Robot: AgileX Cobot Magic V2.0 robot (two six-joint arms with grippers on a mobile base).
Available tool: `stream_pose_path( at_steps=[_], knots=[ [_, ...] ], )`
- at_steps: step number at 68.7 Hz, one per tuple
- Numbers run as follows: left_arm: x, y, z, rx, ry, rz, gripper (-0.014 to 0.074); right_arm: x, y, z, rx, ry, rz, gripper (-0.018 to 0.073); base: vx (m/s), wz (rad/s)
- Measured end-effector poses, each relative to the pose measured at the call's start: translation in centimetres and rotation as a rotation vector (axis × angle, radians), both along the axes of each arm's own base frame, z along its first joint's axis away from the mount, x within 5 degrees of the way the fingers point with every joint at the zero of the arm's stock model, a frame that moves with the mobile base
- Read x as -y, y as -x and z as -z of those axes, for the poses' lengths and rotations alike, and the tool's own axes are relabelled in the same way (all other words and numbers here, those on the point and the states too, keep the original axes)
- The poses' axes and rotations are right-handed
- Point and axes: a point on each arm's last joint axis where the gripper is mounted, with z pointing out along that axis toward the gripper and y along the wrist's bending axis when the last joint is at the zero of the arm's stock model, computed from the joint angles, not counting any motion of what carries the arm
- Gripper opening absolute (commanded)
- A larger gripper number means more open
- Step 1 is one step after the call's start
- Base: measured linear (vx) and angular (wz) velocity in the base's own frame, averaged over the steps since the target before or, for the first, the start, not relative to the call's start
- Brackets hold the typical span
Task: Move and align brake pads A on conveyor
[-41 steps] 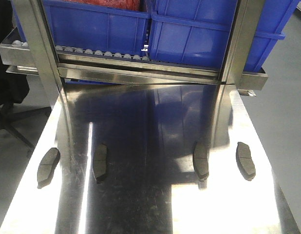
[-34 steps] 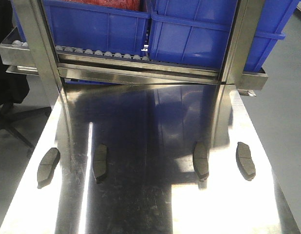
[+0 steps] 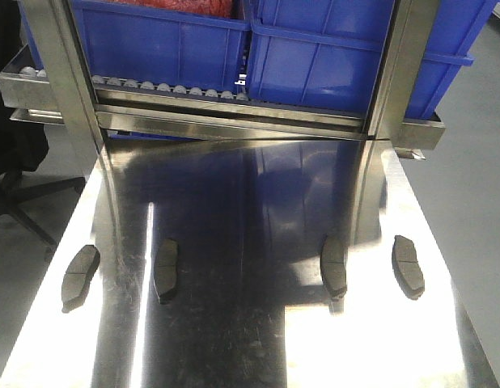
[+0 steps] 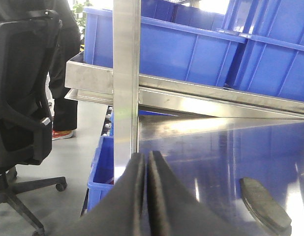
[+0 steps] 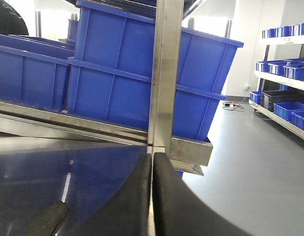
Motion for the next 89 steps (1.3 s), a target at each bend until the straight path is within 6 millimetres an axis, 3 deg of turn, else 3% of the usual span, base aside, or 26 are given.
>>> stream_pose_path(
  at_steps=[53, 71, 89],
  knots=[
    [0.0, 0.0, -0.3, 0.031, -0.006, 0.001, -0.0006, 0.0, 0.0, 0.0, 0.000, 0.000, 0.000, -0.0010, 0.00, 0.00],
    [0.1, 0.1, -1.6, 0.161, -0.005, 0.006, -0.0006, 0.0, 0.0, 0.0, 0.000, 0.000, 0.000, -0.0010, 0.00, 0.00],
    [0.0, -0.9, -6.4, -0.040, -0.008, -0.004, -0.0006, 0.0, 0.0, 0.0, 0.000, 0.000, 0.000, -0.0010, 0.00, 0.00]
  ],
)
